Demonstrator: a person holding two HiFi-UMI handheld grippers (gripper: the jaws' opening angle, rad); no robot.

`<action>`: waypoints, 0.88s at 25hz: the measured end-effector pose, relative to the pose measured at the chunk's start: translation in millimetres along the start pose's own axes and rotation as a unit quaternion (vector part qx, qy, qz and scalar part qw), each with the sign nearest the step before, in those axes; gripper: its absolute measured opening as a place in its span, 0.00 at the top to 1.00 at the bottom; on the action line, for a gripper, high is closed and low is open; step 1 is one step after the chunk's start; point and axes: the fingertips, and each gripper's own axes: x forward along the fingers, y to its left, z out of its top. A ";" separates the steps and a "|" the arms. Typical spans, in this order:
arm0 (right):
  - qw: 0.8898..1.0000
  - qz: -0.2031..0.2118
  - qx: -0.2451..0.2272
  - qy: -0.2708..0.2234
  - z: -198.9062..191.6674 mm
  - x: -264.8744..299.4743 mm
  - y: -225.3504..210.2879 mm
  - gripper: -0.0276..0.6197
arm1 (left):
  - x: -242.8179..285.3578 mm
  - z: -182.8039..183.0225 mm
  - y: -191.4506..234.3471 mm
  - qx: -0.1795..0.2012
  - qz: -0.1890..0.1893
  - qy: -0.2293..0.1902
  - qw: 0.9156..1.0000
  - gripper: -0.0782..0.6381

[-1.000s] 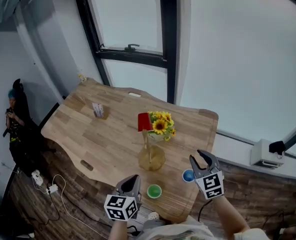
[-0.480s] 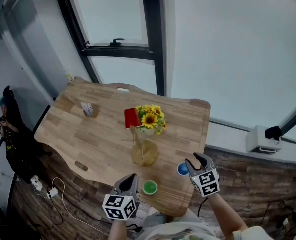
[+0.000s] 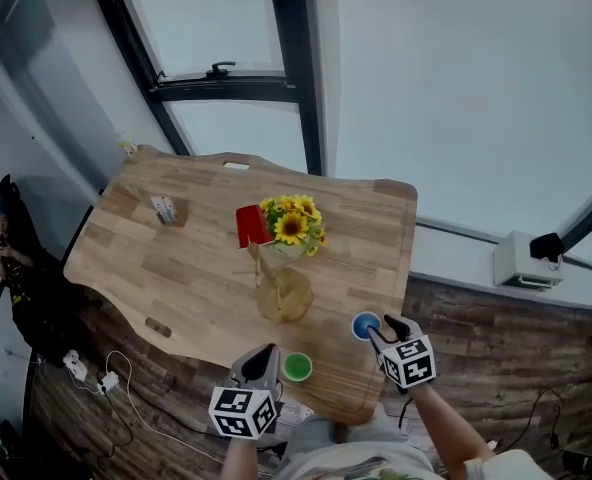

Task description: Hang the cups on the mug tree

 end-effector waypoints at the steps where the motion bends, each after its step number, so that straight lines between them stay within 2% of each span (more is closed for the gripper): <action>1: 1.000 0.002 0.012 0.006 -5.5 1.8 -0.3 0.67 | 0.5 -1.5 -0.6 0.000 -0.001 0.002 1.000 0.89; 8: 0.995 0.006 0.092 0.034 -31.7 9.3 -6.3 0.67 | 2.1 -11.2 -3.1 -0.003 -0.003 0.013 1.000 0.89; 17: 0.978 0.045 0.198 0.043 -45.2 17.4 -4.0 0.69 | 6.3 -13.5 -5.5 -0.001 -0.008 0.017 1.000 0.89; 22: 0.972 0.062 0.224 0.044 -46.5 17.3 1.0 0.79 | 5.6 -11.1 -1.3 -0.002 -0.003 0.015 1.000 0.89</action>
